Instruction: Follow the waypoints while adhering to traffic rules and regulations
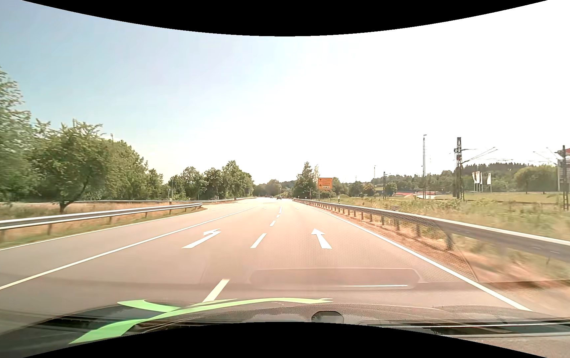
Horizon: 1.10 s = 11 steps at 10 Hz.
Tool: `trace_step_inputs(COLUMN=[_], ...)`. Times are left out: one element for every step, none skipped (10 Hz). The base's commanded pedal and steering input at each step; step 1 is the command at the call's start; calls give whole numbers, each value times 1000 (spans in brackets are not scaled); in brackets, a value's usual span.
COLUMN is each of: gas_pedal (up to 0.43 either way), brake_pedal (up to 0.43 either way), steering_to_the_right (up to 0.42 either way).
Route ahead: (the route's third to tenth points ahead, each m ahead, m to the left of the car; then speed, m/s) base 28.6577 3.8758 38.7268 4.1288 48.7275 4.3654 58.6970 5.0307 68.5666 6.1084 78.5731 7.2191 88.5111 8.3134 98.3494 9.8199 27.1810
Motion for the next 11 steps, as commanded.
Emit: trace_step_inputs(gas_pedal=[268,268,260,260,260,268,280,280,287,299,299], brake_pedal=[0,0,0,0,0,0,0,0,0,0,0], steering_to_the_right=[-9,-10,-11,-11,-11,-11,-11,-11,-11,-11,-11])
